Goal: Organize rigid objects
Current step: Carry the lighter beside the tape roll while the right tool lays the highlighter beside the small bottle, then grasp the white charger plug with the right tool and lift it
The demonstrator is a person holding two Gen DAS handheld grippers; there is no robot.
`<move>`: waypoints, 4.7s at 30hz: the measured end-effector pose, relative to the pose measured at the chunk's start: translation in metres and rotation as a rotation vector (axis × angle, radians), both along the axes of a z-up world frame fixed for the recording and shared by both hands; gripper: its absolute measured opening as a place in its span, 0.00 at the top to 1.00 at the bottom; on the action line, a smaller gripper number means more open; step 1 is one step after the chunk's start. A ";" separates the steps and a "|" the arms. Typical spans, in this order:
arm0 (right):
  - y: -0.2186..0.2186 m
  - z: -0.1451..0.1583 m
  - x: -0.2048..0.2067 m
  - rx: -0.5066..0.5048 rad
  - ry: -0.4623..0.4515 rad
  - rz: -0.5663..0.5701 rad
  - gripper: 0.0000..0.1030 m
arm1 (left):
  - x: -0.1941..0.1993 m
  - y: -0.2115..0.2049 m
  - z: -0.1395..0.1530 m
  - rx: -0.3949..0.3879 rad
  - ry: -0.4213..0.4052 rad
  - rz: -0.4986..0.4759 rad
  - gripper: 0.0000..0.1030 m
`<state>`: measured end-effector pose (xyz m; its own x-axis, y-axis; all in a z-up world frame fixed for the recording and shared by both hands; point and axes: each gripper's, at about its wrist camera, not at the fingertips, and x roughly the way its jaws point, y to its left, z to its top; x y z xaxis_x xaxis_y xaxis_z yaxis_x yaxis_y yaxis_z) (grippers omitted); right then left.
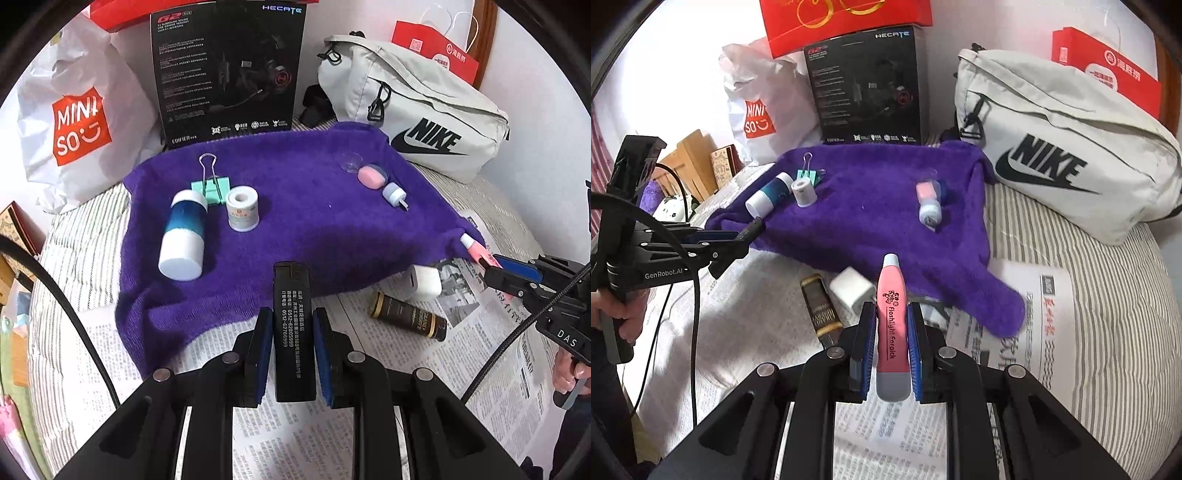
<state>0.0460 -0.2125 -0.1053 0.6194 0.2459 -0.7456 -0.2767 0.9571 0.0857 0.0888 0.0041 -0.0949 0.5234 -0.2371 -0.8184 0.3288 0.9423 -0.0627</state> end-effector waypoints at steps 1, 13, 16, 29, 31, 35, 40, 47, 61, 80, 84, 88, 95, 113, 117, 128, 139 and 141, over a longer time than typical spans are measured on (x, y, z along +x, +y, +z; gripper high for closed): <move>0.001 0.002 0.003 -0.001 -0.003 0.005 0.84 | 0.001 0.001 0.002 -0.001 -0.003 0.000 0.80; 0.012 0.019 0.048 0.000 -0.033 0.029 0.84 | 0.028 0.006 0.013 -0.011 -0.007 0.006 0.80; 0.014 0.021 0.059 0.006 -0.037 0.029 0.84 | 0.037 0.005 0.012 -0.022 0.002 0.002 0.80; 0.013 -0.004 0.108 -0.001 0.017 0.025 0.84 | 0.076 -0.012 0.001 0.011 0.038 -0.014 0.80; 0.013 -0.008 0.113 -0.005 0.025 0.023 0.84 | 0.081 -0.015 -0.002 0.012 0.044 -0.018 0.80; 0.017 -0.018 0.120 -0.021 0.046 0.036 0.84 | 0.090 -0.019 -0.010 0.013 0.058 -0.024 0.80; 0.022 -0.026 0.124 -0.033 0.064 0.058 0.84 | 0.095 -0.021 -0.017 0.018 0.072 -0.031 0.80; 0.028 -0.034 0.128 -0.046 0.086 0.075 0.84 | 0.099 -0.018 -0.026 0.034 0.093 -0.024 0.79; 0.031 -0.044 0.131 -0.086 0.089 0.071 0.84 | 0.100 -0.012 -0.032 0.056 0.098 -0.018 0.79; 0.026 -0.041 0.126 -0.052 0.094 0.084 0.73 | 0.091 -0.013 -0.033 0.053 0.097 -0.017 0.69; 0.022 -0.037 0.121 -0.037 0.098 0.069 0.68 | 0.086 -0.014 -0.033 0.049 0.102 -0.013 0.61; 0.016 -0.031 0.113 -0.033 0.095 0.051 0.68 | 0.082 -0.014 -0.029 0.060 0.101 0.005 0.57; 0.005 -0.007 0.083 0.003 0.055 0.027 0.68 | 0.066 -0.010 -0.005 0.039 0.060 0.029 0.53; 0.034 -0.023 0.031 -0.026 0.088 0.162 0.64 | 0.010 0.007 0.010 -0.014 0.019 0.066 0.50; 0.037 -0.030 0.035 -0.043 0.080 0.170 0.64 | 0.004 0.011 0.009 -0.016 0.021 0.066 0.50; 0.049 -0.041 0.049 -0.092 0.069 0.198 0.66 | 0.003 0.019 0.001 -0.033 0.045 0.079 0.50; 0.014 -0.031 0.026 -0.081 0.096 0.025 0.66 | 0.002 0.014 -0.005 -0.040 0.057 0.064 0.50; 0.010 -0.033 0.025 -0.089 0.102 0.011 0.66 | 0.002 0.012 -0.005 -0.045 0.057 0.060 0.50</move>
